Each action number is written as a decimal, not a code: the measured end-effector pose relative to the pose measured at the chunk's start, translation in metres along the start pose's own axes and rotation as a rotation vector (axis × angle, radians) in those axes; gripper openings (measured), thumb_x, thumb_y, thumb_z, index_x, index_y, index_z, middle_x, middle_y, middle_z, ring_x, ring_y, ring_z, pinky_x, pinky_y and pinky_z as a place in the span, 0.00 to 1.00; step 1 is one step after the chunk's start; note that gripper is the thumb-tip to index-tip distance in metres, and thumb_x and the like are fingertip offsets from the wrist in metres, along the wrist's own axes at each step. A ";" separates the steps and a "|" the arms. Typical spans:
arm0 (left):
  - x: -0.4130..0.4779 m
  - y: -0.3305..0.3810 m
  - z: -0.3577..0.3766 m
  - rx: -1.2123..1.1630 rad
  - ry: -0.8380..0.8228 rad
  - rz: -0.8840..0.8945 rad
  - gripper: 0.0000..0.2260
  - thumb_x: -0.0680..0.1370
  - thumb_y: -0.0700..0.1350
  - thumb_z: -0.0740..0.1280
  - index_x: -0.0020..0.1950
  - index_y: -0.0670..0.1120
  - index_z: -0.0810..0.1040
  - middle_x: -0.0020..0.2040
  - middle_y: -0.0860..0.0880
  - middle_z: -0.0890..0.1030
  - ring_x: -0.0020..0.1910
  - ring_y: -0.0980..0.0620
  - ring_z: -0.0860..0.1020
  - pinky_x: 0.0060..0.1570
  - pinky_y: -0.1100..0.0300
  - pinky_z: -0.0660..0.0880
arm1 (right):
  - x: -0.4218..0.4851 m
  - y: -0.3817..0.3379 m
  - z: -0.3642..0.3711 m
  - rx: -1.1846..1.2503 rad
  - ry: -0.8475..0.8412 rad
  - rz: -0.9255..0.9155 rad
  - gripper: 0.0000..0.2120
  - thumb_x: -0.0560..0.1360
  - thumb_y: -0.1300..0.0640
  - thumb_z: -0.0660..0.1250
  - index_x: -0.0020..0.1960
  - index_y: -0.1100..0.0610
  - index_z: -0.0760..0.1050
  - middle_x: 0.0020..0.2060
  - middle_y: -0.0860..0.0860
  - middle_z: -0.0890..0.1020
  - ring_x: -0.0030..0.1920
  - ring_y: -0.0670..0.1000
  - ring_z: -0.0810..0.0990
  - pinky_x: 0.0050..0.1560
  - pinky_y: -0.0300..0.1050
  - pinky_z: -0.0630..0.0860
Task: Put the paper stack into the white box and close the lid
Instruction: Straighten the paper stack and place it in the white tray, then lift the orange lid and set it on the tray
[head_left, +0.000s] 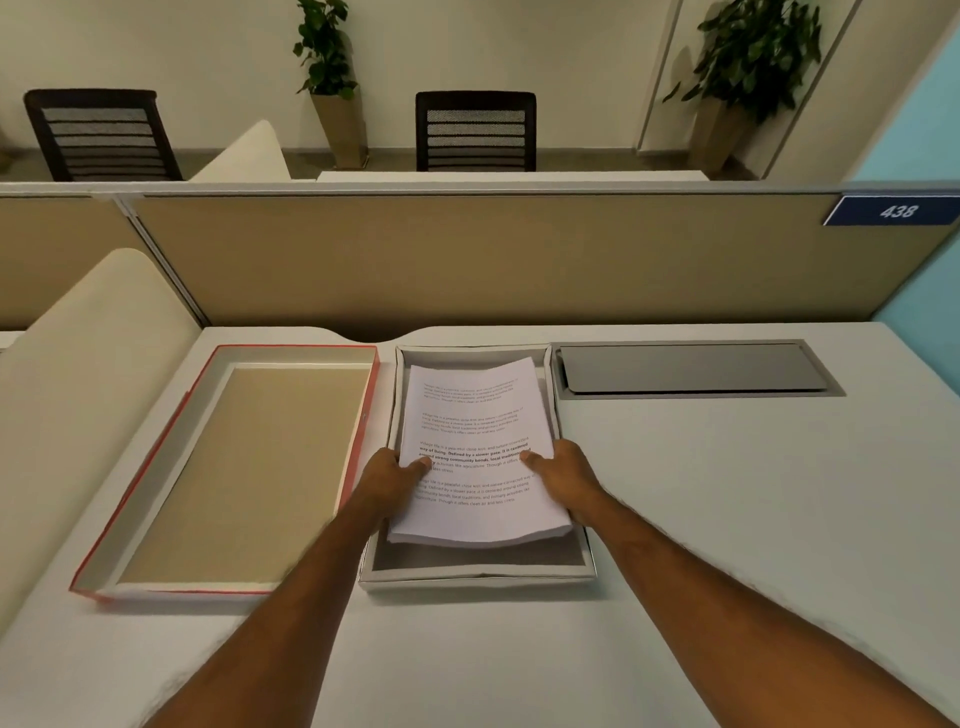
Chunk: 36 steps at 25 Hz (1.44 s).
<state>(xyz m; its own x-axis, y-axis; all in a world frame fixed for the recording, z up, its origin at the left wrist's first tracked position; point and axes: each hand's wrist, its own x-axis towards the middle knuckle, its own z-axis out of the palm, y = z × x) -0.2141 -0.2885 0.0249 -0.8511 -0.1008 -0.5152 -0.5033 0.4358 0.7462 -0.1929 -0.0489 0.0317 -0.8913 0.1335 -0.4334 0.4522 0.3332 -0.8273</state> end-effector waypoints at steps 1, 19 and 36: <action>0.001 -0.001 0.001 0.025 0.010 -0.017 0.18 0.77 0.50 0.69 0.60 0.39 0.73 0.58 0.41 0.81 0.50 0.44 0.82 0.46 0.54 0.80 | 0.001 0.001 0.002 -0.041 0.005 0.004 0.21 0.79 0.55 0.65 0.68 0.64 0.72 0.65 0.59 0.79 0.60 0.61 0.80 0.62 0.56 0.78; -0.058 0.002 0.013 0.447 0.316 0.344 0.28 0.75 0.55 0.69 0.70 0.43 0.67 0.66 0.44 0.77 0.63 0.42 0.77 0.60 0.49 0.75 | -0.036 -0.030 0.014 -0.566 0.119 -0.246 0.16 0.73 0.52 0.69 0.58 0.60 0.75 0.54 0.55 0.82 0.45 0.52 0.80 0.39 0.43 0.76; -0.075 -0.164 -0.132 0.626 0.598 0.050 0.43 0.72 0.70 0.61 0.77 0.43 0.58 0.80 0.38 0.50 0.79 0.37 0.46 0.73 0.36 0.51 | -0.095 -0.044 0.217 -0.794 -0.295 -0.725 0.25 0.73 0.48 0.70 0.67 0.54 0.73 0.66 0.52 0.77 0.68 0.54 0.71 0.66 0.49 0.68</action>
<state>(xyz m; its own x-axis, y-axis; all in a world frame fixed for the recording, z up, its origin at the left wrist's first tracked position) -0.0875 -0.4706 -0.0036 -0.8942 -0.4451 -0.0486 -0.4380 0.8469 0.3017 -0.1206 -0.2785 0.0314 -0.8446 -0.5268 -0.0957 -0.4163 0.7586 -0.5013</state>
